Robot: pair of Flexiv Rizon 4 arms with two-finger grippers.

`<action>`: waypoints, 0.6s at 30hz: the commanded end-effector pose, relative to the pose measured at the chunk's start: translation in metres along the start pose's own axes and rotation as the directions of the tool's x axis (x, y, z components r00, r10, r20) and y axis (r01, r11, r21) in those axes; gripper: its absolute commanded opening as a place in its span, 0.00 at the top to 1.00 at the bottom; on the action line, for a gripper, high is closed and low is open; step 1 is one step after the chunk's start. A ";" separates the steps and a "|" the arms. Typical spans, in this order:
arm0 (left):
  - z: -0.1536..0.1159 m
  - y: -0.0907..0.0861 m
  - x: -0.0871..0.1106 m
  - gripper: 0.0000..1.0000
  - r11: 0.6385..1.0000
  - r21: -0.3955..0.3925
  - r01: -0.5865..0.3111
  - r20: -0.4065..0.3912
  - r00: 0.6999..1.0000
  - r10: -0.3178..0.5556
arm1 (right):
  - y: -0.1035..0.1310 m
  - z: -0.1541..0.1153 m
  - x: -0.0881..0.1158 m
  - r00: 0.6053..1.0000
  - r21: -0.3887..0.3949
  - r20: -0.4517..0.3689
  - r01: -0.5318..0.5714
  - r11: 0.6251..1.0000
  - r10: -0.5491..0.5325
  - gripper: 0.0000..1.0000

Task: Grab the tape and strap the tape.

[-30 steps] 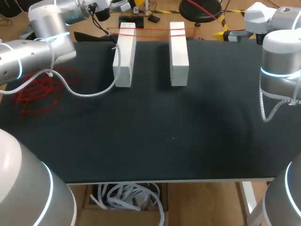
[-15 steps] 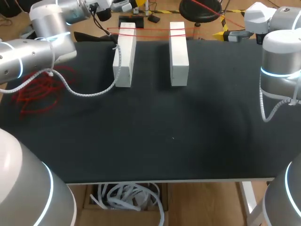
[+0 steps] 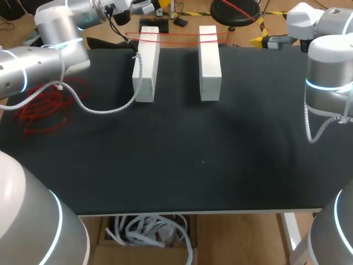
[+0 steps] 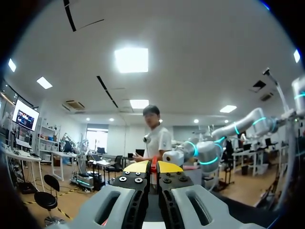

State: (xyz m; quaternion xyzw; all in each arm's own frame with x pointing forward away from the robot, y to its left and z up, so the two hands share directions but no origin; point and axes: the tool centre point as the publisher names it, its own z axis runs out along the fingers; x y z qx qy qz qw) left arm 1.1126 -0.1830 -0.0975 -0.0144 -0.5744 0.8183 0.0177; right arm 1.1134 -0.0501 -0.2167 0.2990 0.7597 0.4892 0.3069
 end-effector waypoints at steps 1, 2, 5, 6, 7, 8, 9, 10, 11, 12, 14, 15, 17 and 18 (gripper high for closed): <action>-0.001 0.000 -0.002 1.00 1.000 0.000 -0.001 -0.016 1.000 0.001 | 0.001 0.000 0.000 1.000 0.003 -0.001 0.000 1.000 0.000 0.00; -0.001 0.000 -0.002 1.00 1.000 0.000 0.000 -0.015 1.000 0.000 | 0.001 0.000 0.000 1.000 0.003 -0.001 0.000 1.000 0.000 0.00; -0.001 0.000 -0.002 1.00 1.000 0.000 0.000 -0.015 1.000 0.000 | 0.001 0.000 0.000 1.000 0.003 -0.001 0.000 1.000 0.000 0.00; -0.001 0.000 -0.002 1.00 1.000 0.000 0.000 -0.015 1.000 0.000 | 0.001 0.000 0.000 1.000 0.003 -0.001 0.000 1.000 0.000 0.00; -0.001 0.000 -0.002 1.00 1.000 0.000 0.000 -0.015 1.000 0.000 | 0.001 0.000 0.000 1.000 0.003 -0.001 0.000 1.000 0.000 0.00; -0.001 0.000 -0.002 1.00 1.000 0.000 0.000 -0.015 1.000 0.000 | 0.001 0.000 0.000 1.000 0.003 -0.001 0.000 1.000 0.000 0.00; -0.001 0.000 -0.002 1.00 1.000 0.000 0.000 -0.015 1.000 0.000 | 0.001 0.000 0.000 1.000 0.003 -0.001 0.000 1.000 0.000 0.00; -0.001 0.000 -0.002 1.00 1.000 0.000 0.000 -0.015 1.000 0.000 | 0.001 0.000 0.000 1.000 0.003 -0.001 0.000 1.000 0.000 0.00; -0.001 0.000 -0.002 1.00 1.000 0.000 0.000 -0.015 1.000 0.000 | 0.001 0.000 0.000 1.000 0.003 -0.001 0.000 1.000 0.000 0.00; -0.001 0.000 -0.002 1.00 1.000 0.000 0.000 -0.015 1.000 0.000 | 0.001 0.000 0.000 1.000 0.003 -0.001 0.000 1.000 0.000 0.00; -0.001 0.000 -0.002 1.00 1.000 0.000 0.000 -0.015 1.000 0.000 | 0.005 0.001 -0.007 1.000 0.012 0.021 0.002 1.000 -0.002 0.00; -0.001 0.000 -0.002 1.00 1.000 0.000 0.000 -0.015 1.000 0.000 | 0.007 0.002 -0.009 0.999 0.030 0.031 -0.037 0.999 0.036 0.00; -0.001 0.000 -0.002 1.00 1.000 0.000 0.000 -0.015 1.000 0.000 | 0.006 0.003 -0.012 0.978 0.098 0.035 -0.208 0.973 0.206 0.00; -0.001 0.000 -0.002 1.00 1.000 0.000 0.000 -0.015 1.000 0.000 | 0.006 0.003 -0.013 0.954 0.125 0.030 -0.299 0.946 0.297 0.00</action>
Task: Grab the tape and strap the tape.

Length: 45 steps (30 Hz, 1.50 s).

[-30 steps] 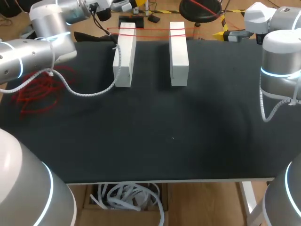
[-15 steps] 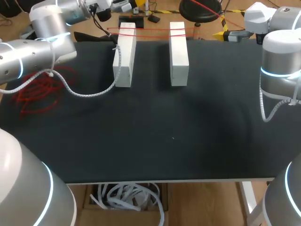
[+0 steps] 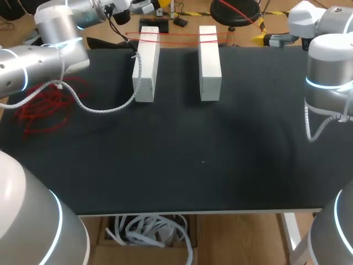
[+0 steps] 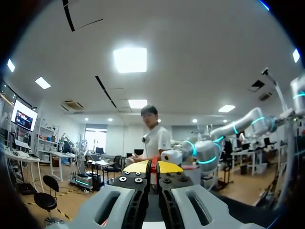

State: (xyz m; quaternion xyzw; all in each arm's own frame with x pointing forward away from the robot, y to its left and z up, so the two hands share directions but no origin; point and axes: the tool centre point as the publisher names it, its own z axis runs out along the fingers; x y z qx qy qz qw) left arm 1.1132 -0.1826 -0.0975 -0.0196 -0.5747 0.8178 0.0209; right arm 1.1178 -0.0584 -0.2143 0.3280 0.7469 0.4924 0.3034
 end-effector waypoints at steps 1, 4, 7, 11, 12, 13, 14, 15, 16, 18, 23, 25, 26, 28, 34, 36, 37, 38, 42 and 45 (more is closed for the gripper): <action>0.000 0.000 -0.001 1.00 1.000 0.001 0.000 -0.003 1.000 0.000 | 0.004 0.005 -0.001 0.954 0.185 0.000 -0.295 0.937 0.300 0.00; 0.000 0.000 -0.001 1.00 1.000 0.001 0.000 -0.003 1.000 0.000 | 0.002 -0.003 0.005 0.884 0.205 0.046 -0.465 0.862 0.466 0.00; 0.000 0.000 -0.001 1.00 1.000 0.001 0.000 -0.003 1.000 0.000 | 0.001 -0.011 0.016 0.820 0.248 0.058 -0.565 0.787 0.570 0.00; 0.000 0.000 -0.001 1.00 1.000 0.001 0.000 -0.003 1.000 0.000 | 0.006 -0.020 0.031 0.716 0.291 0.018 -0.671 0.682 0.698 0.00; 0.000 0.000 -0.001 1.00 1.000 0.001 0.000 -0.003 1.000 0.000 | 0.007 -0.022 0.033 0.687 0.292 0.014 -0.697 0.655 0.726 0.00; 0.000 0.000 -0.001 1.00 1.000 0.001 0.000 -0.003 1.000 0.000 | 0.009 -0.024 0.035 0.681 0.281 0.019 -0.707 0.649 0.732 0.00; 0.000 0.000 -0.001 1.00 1.000 0.001 0.000 -0.003 1.000 0.000 | 0.011 -0.026 0.036 0.658 0.280 0.021 -0.727 0.628 0.752 0.00; 0.000 0.000 -0.001 1.00 1.000 0.001 0.000 -0.003 1.000 0.000 | 0.012 -0.028 0.038 0.645 0.262 0.032 -0.742 0.616 0.763 0.00; 0.000 0.000 -0.001 1.00 1.000 0.001 0.000 -0.003 1.000 0.000 | 0.014 -0.030 0.038 0.644 0.247 0.047 -0.748 0.616 0.764 0.00; 0.000 0.000 -0.001 1.00 1.000 0.001 0.000 -0.003 1.000 0.000 | 0.016 -0.034 0.037 0.634 0.204 0.083 -0.766 0.610 0.768 0.00; 0.000 0.000 -0.001 1.00 1.000 0.001 0.000 -0.003 1.000 0.000 | 0.017 -0.041 0.042 0.616 0.157 0.149 -0.787 0.597 0.773 0.00; 0.000 0.000 -0.001 1.00 1.000 0.001 0.000 -0.003 1.000 0.000 | 0.018 -0.043 0.046 0.630 0.168 0.149 -0.775 0.609 0.762 0.00; 0.000 0.000 -0.001 1.00 1.000 0.001 0.000 -0.003 1.000 0.000 | 0.020 -0.044 0.048 0.659 0.166 0.160 -0.752 0.638 0.735 0.00; 0.000 0.000 -0.001 1.00 1.000 0.001 0.000 -0.003 1.000 0.000 | 0.023 -0.043 0.050 0.695 0.178 0.150 -0.719 0.672 0.703 0.00; 0.000 0.000 -0.001 1.00 1.000 0.001 0.000 -0.003 1.000 0.000 | 0.026 -0.041 0.051 0.758 0.181 0.121 -0.651 0.737 0.641 0.00; 0.000 0.000 -0.001 1.00 1.000 0.001 0.000 -0.003 1.000 0.000 | 0.026 -0.041 0.051 0.758 0.181 0.121 -0.651 0.737 0.641 0.00; 0.000 0.000 -0.001 1.00 1.000 0.001 0.000 -0.003 1.000 0.000 | 0.026 -0.041 0.051 0.758 0.181 0.121 -0.651 0.737 0.641 0.00; 0.000 0.000 -0.001 1.00 1.000 0.001 0.000 -0.003 1.000 0.000 | 0.026 -0.041 0.051 0.758 0.181 0.121 -0.651 0.737 0.641 0.00; 0.000 0.000 -0.001 1.00 1.000 0.001 0.000 -0.003 1.000 0.000 | 0.026 -0.041 0.051 0.758 0.181 0.121 -0.651 0.737 0.641 0.00; 0.000 0.000 -0.001 1.00 1.000 0.001 0.000 -0.003 1.000 0.000 | 0.030 -0.039 0.053 0.751 0.162 0.067 -0.657 0.736 0.656 0.00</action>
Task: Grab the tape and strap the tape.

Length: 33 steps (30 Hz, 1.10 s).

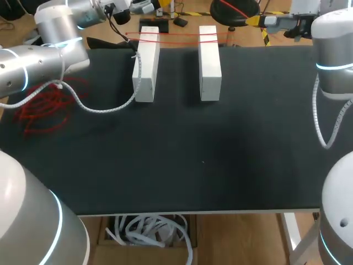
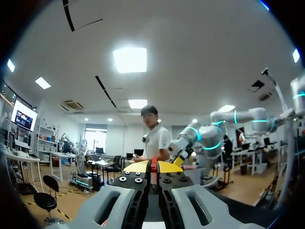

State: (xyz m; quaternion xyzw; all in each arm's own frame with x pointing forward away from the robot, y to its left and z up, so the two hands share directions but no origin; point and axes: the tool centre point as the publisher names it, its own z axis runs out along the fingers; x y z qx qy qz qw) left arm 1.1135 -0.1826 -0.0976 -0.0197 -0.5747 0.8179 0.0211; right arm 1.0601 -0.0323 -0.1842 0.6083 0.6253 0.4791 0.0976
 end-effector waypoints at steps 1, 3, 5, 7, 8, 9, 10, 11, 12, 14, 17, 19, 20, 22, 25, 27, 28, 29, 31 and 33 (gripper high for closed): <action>0.000 0.000 -0.001 1.00 1.000 0.001 0.000 -0.003 1.000 0.000 | 0.007 -0.001 0.009 0.999 -0.029 -0.039 0.023 0.999 -0.024 0.00; 0.000 0.000 -0.001 1.00 1.000 0.001 0.000 -0.003 1.000 0.000 | 0.010 -0.003 0.018 0.996 -0.088 -0.086 -0.001 0.996 -0.006 0.00; 0.000 0.000 -0.001 1.00 1.000 0.001 0.000 -0.003 1.000 0.000 | 0.008 -0.005 0.022 0.989 -0.111 -0.124 -0.092 0.990 0.078 0.00; 0.000 0.000 -0.001 1.00 1.000 0.001 0.000 -0.003 1.000 0.000 | 0.003 -0.007 0.024 0.988 -0.077 -0.078 -0.139 0.987 0.133 0.00; 0.000 0.000 -0.001 1.00 1.000 0.001 0.000 -0.003 1.000 0.000 | 0.000 -0.006 0.023 0.975 -0.054 -0.046 -0.220 0.974 0.218 0.00; 0.000 0.000 -0.001 1.00 1.000 0.001 0.000 -0.003 1.000 0.000 | -0.003 -0.006 0.024 0.959 -0.054 -0.043 -0.281 0.958 0.279 0.00; 0.000 0.000 -0.001 1.00 1.000 0.001 0.000 -0.003 1.000 0.000 | -0.004 -0.008 0.025 0.963 -0.046 -0.020 -0.269 0.962 0.268 0.00; 0.000 0.000 -0.001 1.00 1.000 0.001 0.000 -0.003 1.000 0.000 | -0.004 -0.009 0.026 0.961 -0.075 -0.016 -0.277 0.958 0.277 0.00; 0.000 0.000 -0.001 1.00 1.000 0.001 0.000 -0.003 1.000 0.000 | -0.005 -0.010 0.025 0.941 -0.077 -0.035 -0.337 0.938 0.335 0.00; 0.000 0.000 -0.001 1.00 1.000 0.001 0.000 -0.003 1.000 0.000 | -0.009 -0.010 0.022 0.920 -0.098 -0.033 -0.391 0.915 0.390 0.00; 0.000 0.000 -0.001 1.00 1.000 0.001 0.000 -0.003 1.000 0.000 | -0.011 -0.010 0.013 0.879 -0.151 -0.066 -0.476 0.866 0.472 0.00; 0.000 0.000 -0.001 1.00 1.000 0.001 0.000 -0.003 1.000 0.000 | -0.012 -0.008 0.006 0.854 -0.191 -0.092 -0.519 0.833 0.512 0.00; 0.000 0.000 -0.001 1.00 1.000 0.001 0.000 -0.003 1.000 0.000 | -0.012 -0.007 0.004 0.842 -0.202 -0.103 -0.538 0.818 0.529 0.00; 0.000 0.000 -0.001 1.00 1.000 0.001 0.000 -0.003 1.000 0.000 | -0.011 -0.004 0.002 0.847 -0.217 -0.126 -0.531 0.819 0.516 0.00; 0.000 0.000 -0.001 1.00 1.000 0.001 0.000 -0.003 1.000 0.000 | -0.009 -0.001 0.001 0.860 -0.227 -0.164 -0.510 0.830 0.483 0.00; 0.000 0.000 -0.001 1.00 1.000 0.001 0.000 -0.003 1.000 0.000 | -0.007 0.001 -0.002 0.867 -0.234 -0.187 -0.496 0.836 0.462 0.00; 0.000 0.000 -0.001 1.00 1.000 0.001 0.000 -0.003 1.000 0.000 | -0.006 0.001 -0.004 0.864 -0.236 -0.214 -0.498 0.834 0.455 0.00; 0.000 0.000 -0.001 1.00 1.000 0.001 0.000 -0.003 1.000 0.000 | -0.004 0.002 -0.005 0.875 -0.246 -0.218 -0.479 0.843 0.433 0.00; 0.000 0.000 -0.001 1.00 1.000 0.001 0.000 -0.003 1.000 0.000 | -0.001 0.000 -0.009 0.886 -0.283 -0.230 -0.458 0.843 0.404 0.00; 0.000 0.000 -0.001 1.00 1.000 0.001 0.000 -0.003 1.000 0.000 | 0.001 -0.002 -0.012 0.879 -0.300 -0.252 -0.469 0.831 0.405 0.00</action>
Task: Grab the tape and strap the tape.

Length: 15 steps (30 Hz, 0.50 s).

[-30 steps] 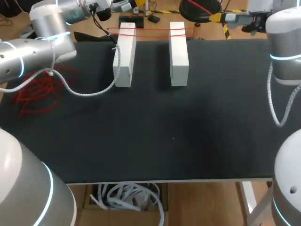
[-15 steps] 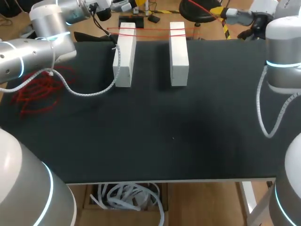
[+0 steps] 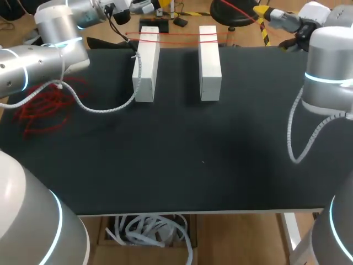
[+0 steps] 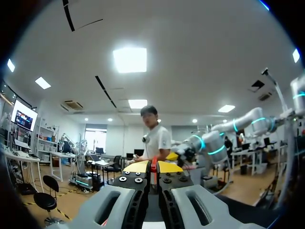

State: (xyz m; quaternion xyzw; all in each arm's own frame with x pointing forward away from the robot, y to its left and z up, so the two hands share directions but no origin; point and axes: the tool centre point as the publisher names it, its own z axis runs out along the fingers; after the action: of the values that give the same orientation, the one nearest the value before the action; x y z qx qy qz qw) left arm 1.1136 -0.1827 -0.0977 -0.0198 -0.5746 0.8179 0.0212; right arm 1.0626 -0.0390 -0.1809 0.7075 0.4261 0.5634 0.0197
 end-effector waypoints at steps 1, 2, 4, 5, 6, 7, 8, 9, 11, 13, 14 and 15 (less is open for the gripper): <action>0.000 0.000 -0.001 1.00 1.000 0.001 0.000 -0.003 1.000 0.000 | 0.000 0.001 -0.008 0.988 -0.149 -0.152 -0.025 0.989 0.003 0.00; 0.000 0.000 -0.001 1.00 1.000 0.001 0.000 -0.003 1.000 0.000 | 0.001 0.000 -0.009 0.990 -0.156 -0.138 -0.032 0.987 0.011 0.00; 0.000 0.000 -0.001 1.00 1.000 0.001 0.000 -0.003 1.000 0.000 | 0.004 0.002 -0.011 0.989 -0.190 -0.136 -0.078 0.979 0.053 0.00; 0.000 0.000 -0.001 1.00 1.000 0.001 0.000 -0.003 1.000 0.000 | 0.006 0.003 -0.013 0.989 -0.207 -0.130 -0.096 0.974 0.070 0.00; 0.000 0.000 -0.001 1.00 1.000 0.001 0.000 -0.003 1.000 0.000 | 0.006 0.005 -0.014 0.988 -0.210 -0.119 -0.124 0.970 0.101 0.00; 0.000 0.000 -0.001 1.00 1.000 0.001 0.000 -0.003 1.000 0.000 | 0.006 0.006 -0.016 0.985 -0.237 -0.099 -0.163 0.958 0.143 0.00; 0.000 0.000 -0.001 1.00 1.000 0.001 0.000 -0.003 1.000 0.000 | 0.006 0.008 -0.017 0.985 -0.240 -0.091 -0.165 0.957 0.147 0.00; 0.000 0.000 -0.001 1.00 1.000 0.001 0.000 -0.003 1.000 0.000 | 0.007 0.009 -0.017 0.981 -0.268 -0.109 -0.185 0.945 0.161 0.00; 0.000 0.000 -0.001 1.00 1.000 0.001 0.000 -0.003 1.000 0.000 | 0.008 0.012 -0.014 0.973 -0.312 -0.148 -0.217 0.925 0.178 0.00; 0.000 0.000 -0.001 1.00 1.000 0.001 0.000 -0.003 1.000 0.000 | 0.008 0.012 -0.012 0.967 -0.368 -0.177 -0.239 0.899 0.184 0.00; 0.000 0.000 -0.001 1.00 1.000 0.001 0.000 -0.003 1.000 0.000 | 0.008 0.012 -0.011 0.963 -0.372 -0.182 -0.253 0.893 0.197 0.00; 0.000 0.000 -0.001 1.00 1.000 0.001 0.000 -0.003 1.000 0.000 | 0.007 0.013 -0.011 0.961 -0.382 -0.184 -0.263 0.886 0.206 0.00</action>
State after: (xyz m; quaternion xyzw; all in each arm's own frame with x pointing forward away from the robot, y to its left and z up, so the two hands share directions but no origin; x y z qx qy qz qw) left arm 1.1136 -0.1826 -0.0977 -0.0198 -0.5746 0.8179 0.0212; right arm 1.0766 -0.0487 -0.1828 0.7202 0.3079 0.6213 -0.0221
